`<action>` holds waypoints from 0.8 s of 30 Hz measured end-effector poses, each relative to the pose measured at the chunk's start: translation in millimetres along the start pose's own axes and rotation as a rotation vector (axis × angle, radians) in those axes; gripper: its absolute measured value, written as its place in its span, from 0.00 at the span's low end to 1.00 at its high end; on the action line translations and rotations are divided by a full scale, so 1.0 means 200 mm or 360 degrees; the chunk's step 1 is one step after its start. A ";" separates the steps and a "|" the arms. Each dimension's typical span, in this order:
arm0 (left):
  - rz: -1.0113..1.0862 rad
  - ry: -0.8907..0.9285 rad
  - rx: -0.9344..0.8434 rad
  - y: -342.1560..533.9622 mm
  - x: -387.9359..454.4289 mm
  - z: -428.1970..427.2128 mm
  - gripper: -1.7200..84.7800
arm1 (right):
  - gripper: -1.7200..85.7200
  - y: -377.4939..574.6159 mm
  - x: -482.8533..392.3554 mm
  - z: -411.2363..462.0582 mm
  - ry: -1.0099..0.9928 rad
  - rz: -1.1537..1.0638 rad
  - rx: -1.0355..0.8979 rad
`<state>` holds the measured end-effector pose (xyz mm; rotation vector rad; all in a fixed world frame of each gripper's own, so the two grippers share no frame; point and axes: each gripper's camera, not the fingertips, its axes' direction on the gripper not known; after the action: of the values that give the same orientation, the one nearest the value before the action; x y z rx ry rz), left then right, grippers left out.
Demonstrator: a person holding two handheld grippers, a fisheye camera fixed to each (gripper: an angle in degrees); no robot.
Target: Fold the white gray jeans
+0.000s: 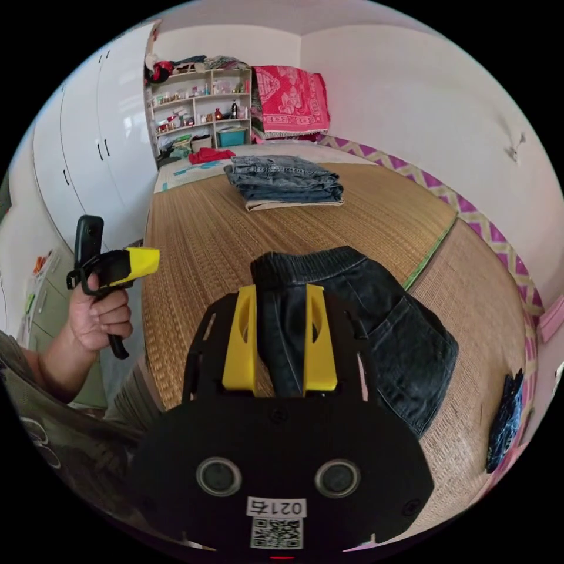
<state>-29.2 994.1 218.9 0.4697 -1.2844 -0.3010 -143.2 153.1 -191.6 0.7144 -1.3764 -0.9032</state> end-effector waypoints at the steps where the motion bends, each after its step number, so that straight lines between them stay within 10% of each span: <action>1: -0.0012 0.0001 -0.0004 0.00 -0.01 0.02 0.01 | 0.16 0.01 -0.02 0.03 -0.0010 -0.0014 -0.0024; 7: -0.0065 -0.0029 -0.0066 -0.05 -0.01 0.12 0.01 | 0.09 0.30 0.03 0.16 -0.0089 0.0187 0.0039; 13: -0.0048 -0.0094 -0.0110 -0.16 0.05 0.22 0.01 | 0.06 1.00 0.75 -0.67 -0.0198 0.0665 0.0575; 24: 0.0022 -0.0014 -0.0329 -0.35 0.27 0.93 0.01 | 0.07 3.45 1.66 -1.47 0.0152 0.1678 0.0586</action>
<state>-191.1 877.5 268.0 0.2837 -1.2490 -0.4197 220.3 184.7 542.6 0.2022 -1.5691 0.2172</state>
